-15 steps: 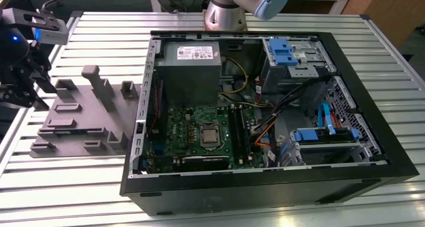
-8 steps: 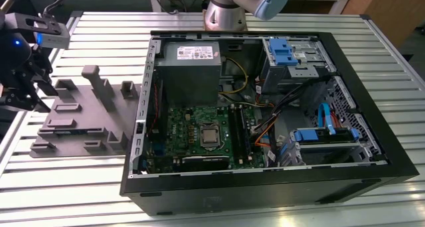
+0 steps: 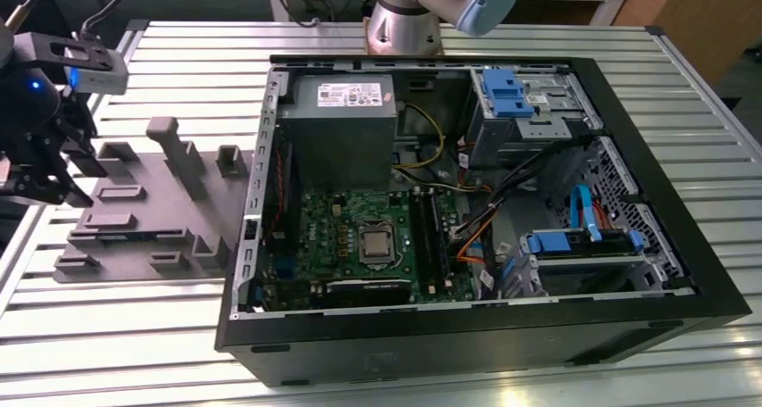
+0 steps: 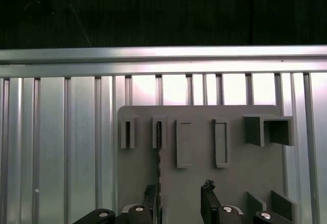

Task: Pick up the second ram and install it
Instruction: 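Pick up the second ram and move it above second insertion slot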

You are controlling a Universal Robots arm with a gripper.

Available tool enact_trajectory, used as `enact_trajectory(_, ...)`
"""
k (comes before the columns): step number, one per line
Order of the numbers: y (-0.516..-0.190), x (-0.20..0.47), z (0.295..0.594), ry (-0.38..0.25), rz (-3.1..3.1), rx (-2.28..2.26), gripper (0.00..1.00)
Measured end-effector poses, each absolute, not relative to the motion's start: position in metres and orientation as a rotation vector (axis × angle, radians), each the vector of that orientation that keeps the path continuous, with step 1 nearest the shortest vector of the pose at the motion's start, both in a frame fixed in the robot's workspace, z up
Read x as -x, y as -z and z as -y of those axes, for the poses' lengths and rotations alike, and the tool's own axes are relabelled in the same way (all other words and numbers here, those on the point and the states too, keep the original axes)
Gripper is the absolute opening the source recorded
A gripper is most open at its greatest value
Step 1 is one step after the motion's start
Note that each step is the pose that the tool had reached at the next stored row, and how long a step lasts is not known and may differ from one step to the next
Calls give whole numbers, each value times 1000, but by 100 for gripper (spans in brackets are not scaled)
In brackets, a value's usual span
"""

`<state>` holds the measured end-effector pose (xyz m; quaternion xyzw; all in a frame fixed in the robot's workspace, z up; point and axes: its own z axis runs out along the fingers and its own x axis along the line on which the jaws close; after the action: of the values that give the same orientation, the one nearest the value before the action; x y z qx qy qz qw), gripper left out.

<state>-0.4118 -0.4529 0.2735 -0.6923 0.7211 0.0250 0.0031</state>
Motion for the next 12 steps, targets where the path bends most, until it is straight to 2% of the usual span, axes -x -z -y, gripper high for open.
enact_trajectory(12,-265,412,455,-78,-2261,2171,47)
